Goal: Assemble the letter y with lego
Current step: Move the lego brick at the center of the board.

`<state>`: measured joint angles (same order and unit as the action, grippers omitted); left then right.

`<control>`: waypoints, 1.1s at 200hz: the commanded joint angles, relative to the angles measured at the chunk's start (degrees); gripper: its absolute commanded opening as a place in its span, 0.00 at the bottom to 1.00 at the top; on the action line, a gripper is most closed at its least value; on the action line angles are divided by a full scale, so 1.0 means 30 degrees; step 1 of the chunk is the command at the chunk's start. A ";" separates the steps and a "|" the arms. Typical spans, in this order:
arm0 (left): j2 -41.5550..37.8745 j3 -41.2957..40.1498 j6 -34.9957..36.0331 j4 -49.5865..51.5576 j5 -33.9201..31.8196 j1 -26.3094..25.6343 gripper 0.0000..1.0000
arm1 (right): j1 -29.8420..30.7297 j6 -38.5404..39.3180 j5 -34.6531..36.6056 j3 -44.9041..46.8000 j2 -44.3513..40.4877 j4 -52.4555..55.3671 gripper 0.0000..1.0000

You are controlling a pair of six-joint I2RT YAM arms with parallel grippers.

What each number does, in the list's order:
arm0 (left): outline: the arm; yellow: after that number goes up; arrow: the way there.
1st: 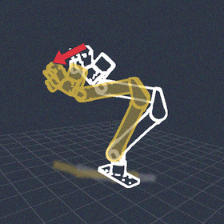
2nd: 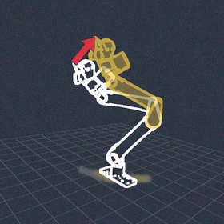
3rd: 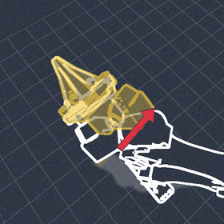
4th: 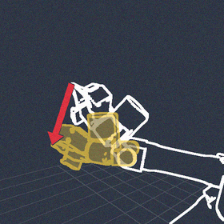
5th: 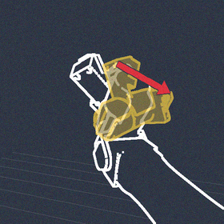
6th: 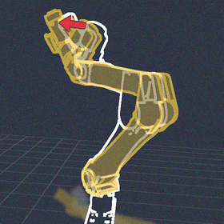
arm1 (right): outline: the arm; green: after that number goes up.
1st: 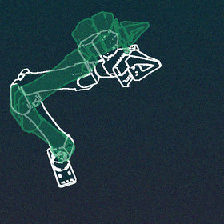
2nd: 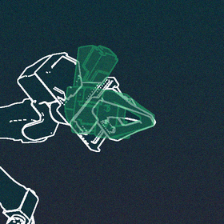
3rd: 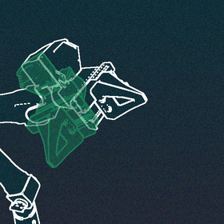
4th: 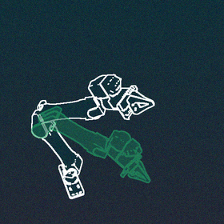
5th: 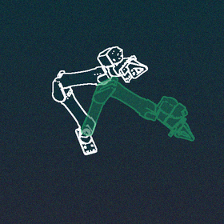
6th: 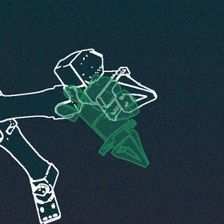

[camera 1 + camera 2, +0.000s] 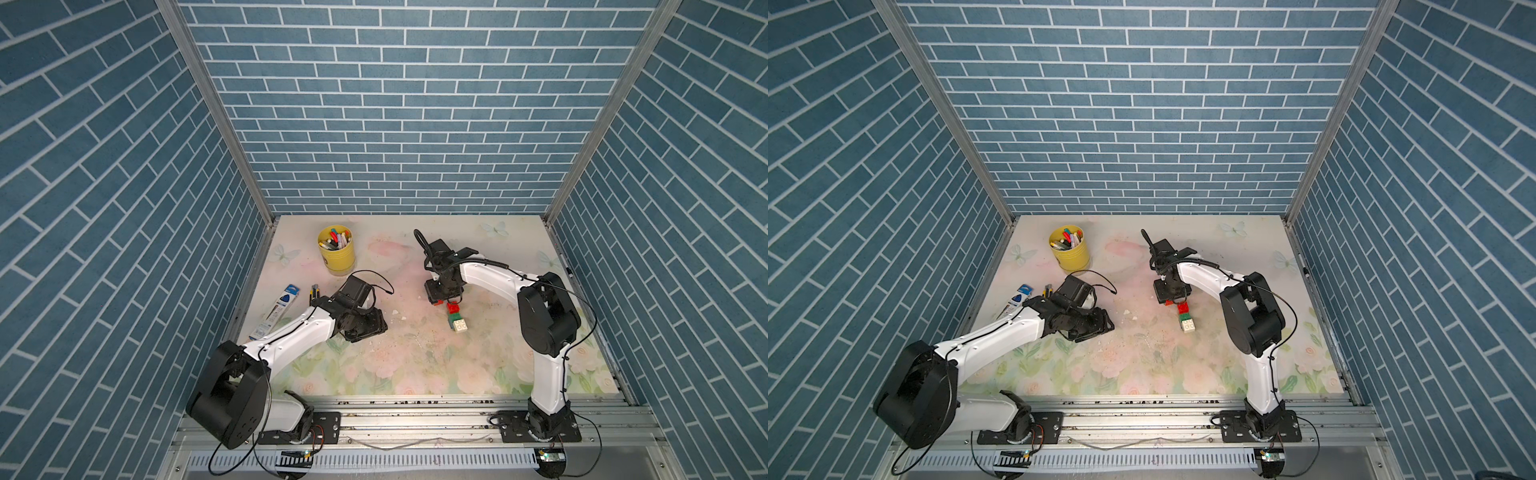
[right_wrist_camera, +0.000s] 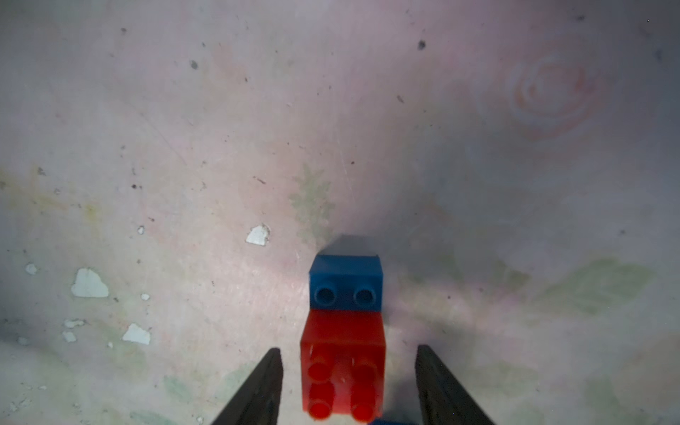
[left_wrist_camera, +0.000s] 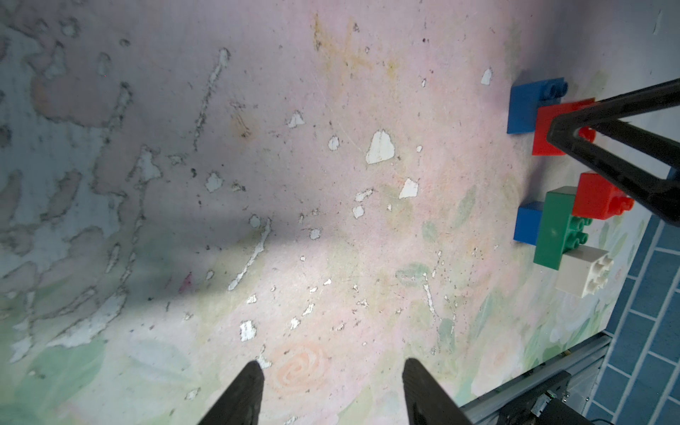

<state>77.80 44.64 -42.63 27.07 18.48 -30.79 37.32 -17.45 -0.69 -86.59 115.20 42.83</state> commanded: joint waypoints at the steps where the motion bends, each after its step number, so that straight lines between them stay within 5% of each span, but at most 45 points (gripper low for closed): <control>1: 0.0169 -0.0188 0.0119 0.0146 -0.0359 -0.0133 0.63 | -0.0106 0.0308 -0.0713 -0.0541 0.0563 0.0264 0.53; 56: 0.0430 -0.0292 0.0181 0.0083 -0.0604 -0.0131 0.63 | 0.0320 0.1245 -0.1358 -0.0720 0.0459 0.0555 0.32; 145: -0.0472 -0.1073 0.0148 0.0607 -0.1472 0.0089 0.63 | 0.3425 0.5378 -0.2870 -0.1681 0.0816 0.1524 0.32; 220: -0.0841 -0.1463 0.0119 0.0683 -0.1560 0.0447 0.63 | 0.4154 0.7360 -0.2466 -0.3130 0.2286 0.2862 0.34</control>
<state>75.83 41.15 -42.65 28.03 14.59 -29.80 49.56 0.03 -8.43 -94.67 120.33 47.90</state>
